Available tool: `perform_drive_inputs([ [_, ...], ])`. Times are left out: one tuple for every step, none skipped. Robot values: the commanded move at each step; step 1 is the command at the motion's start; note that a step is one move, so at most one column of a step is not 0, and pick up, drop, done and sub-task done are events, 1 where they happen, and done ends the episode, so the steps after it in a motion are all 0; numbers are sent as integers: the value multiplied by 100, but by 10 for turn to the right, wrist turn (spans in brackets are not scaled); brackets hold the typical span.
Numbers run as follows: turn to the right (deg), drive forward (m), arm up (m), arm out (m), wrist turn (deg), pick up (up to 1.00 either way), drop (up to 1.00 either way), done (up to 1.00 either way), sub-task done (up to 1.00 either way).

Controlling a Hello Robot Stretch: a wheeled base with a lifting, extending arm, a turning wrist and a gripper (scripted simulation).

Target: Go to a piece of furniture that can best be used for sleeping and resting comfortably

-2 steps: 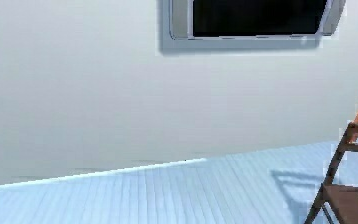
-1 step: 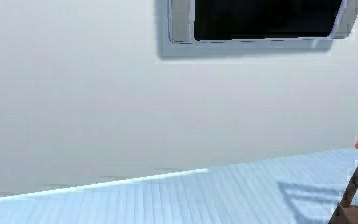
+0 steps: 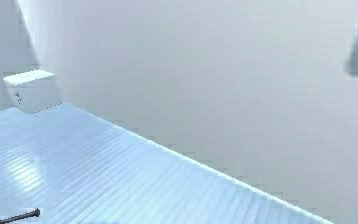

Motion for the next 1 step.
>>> perform_drive_inputs([
  [-450, 0, 0, 0, 0, 0, 0, 0, 0],
])
